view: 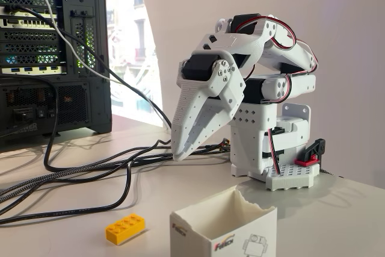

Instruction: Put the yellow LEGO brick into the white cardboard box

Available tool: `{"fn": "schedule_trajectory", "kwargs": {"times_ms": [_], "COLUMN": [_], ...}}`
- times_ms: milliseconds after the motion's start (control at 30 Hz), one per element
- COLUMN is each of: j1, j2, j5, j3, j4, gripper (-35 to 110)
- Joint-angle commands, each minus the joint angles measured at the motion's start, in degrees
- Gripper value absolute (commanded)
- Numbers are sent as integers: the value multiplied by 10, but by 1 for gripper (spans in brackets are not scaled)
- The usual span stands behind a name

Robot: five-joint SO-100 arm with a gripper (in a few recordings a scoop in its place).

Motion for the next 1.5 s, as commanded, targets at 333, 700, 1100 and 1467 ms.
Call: {"fn": "schedule_trajectory", "kwargs": {"times_ms": [333,700,1100,1467], "j1": [-8,-14,-6,30], "j2": [10,10,-127,-457], "j5": [-11,-70,-135,-94], "j3": [1,-29,-139,-356], "j4": [3,-9,-31,-3], "gripper": [-9,-9,-9,-9]}}
